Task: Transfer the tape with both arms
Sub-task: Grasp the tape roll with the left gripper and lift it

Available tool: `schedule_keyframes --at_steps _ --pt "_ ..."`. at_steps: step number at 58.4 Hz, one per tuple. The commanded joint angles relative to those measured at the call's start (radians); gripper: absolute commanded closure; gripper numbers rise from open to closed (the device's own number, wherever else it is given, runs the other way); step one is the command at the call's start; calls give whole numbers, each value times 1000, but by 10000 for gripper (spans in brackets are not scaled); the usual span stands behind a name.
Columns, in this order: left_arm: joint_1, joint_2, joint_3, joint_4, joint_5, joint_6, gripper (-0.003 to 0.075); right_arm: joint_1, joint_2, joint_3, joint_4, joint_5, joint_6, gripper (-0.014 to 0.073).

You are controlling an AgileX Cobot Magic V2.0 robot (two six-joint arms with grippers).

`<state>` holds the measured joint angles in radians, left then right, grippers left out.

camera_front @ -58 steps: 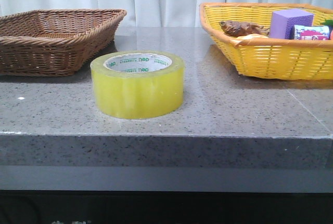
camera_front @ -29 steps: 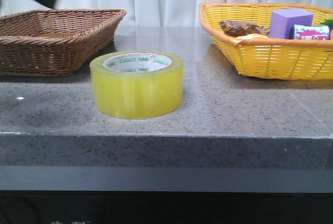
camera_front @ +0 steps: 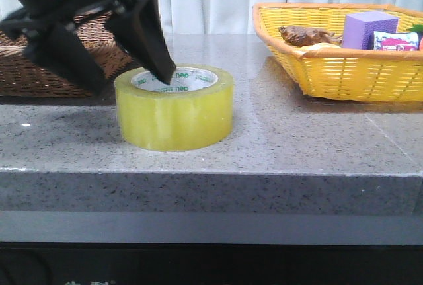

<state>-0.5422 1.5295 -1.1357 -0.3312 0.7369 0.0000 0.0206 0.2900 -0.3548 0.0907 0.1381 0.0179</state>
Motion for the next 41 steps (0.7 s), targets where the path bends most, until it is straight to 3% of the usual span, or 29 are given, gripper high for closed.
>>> schedule_keyframes --at_steps 1,6,10,24,28,34,41 --pt "-8 -3 -40 -36 -41 -15 155 -6 7 -26 -8 -85 -3 643" --pt "-8 6 -41 -36 -38 -15 160 -6 7 -26 -8 -85 -3 643" --pt "-8 6 -41 -36 -38 -15 205 -6 7 -26 -8 -85 -3 643" --pt "-8 3 -44 -36 -38 -10 528 -6 7 -26 -8 -85 -3 643" --pt "-8 3 -44 -36 -38 -10 589 -6 7 -26 -8 -85 -3 643" --pt "-8 3 -46 -36 -38 -10 636 -6 7 -23 -8 -86 -3 643" --pt "-15 1 -66 -36 -22 -9 638 -6 7 -18 -8 -90 -3 643"
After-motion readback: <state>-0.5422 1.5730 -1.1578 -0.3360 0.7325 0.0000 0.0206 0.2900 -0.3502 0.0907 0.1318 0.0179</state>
